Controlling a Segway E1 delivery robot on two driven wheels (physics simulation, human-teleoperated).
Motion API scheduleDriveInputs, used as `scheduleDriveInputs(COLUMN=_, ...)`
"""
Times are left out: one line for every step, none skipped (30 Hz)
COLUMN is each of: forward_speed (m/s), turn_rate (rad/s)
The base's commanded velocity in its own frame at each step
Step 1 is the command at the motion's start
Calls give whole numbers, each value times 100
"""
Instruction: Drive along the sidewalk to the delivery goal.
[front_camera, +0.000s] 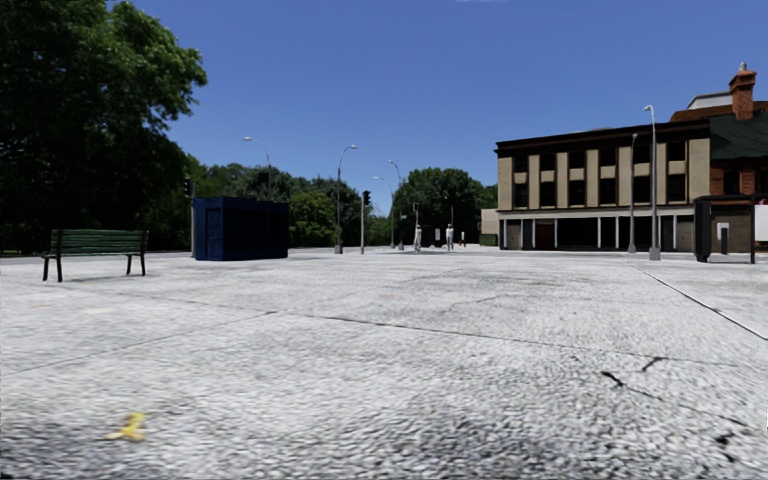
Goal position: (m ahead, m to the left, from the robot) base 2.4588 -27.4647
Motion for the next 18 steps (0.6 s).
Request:
scheduleDriveInputs(forward_speed=123, turn_rate=-54)
scheduleDriveInputs(forward_speed=123, turn_rate=-54)
scheduleDriveInputs(forward_speed=123, turn_rate=-55)
scheduleDriveInputs(forward_speed=123, turn_rate=-55)
scheduleDriveInputs(forward_speed=123, turn_rate=-55)
scheduleDriveInputs(forward_speed=123, turn_rate=-55)
scheduleDriveInputs(forward_speed=123, turn_rate=-55)
scheduleDriveInputs(forward_speed=123, turn_rate=-55)
scheduleDriveInputs(forward_speed=124, turn_rate=-55)
scheduleDriveInputs(forward_speed=124, turn_rate=-55)
scheduleDriveInputs(forward_speed=124, turn_rate=-55)
scheduleDriveInputs(forward_speed=125, turn_rate=-55)
scheduleDriveInputs(forward_speed=125, turn_rate=-55)
scheduleDriveInputs(forward_speed=126, turn_rate=-55)
scheduleDriveInputs(forward_speed=128, turn_rate=-55)
scheduleDriveInputs(forward_speed=130, turn_rate=-55)
scheduleDriveInputs(forward_speed=130, turn_rate=-55)
scheduleDriveInputs(forward_speed=134, turn_rate=-55)
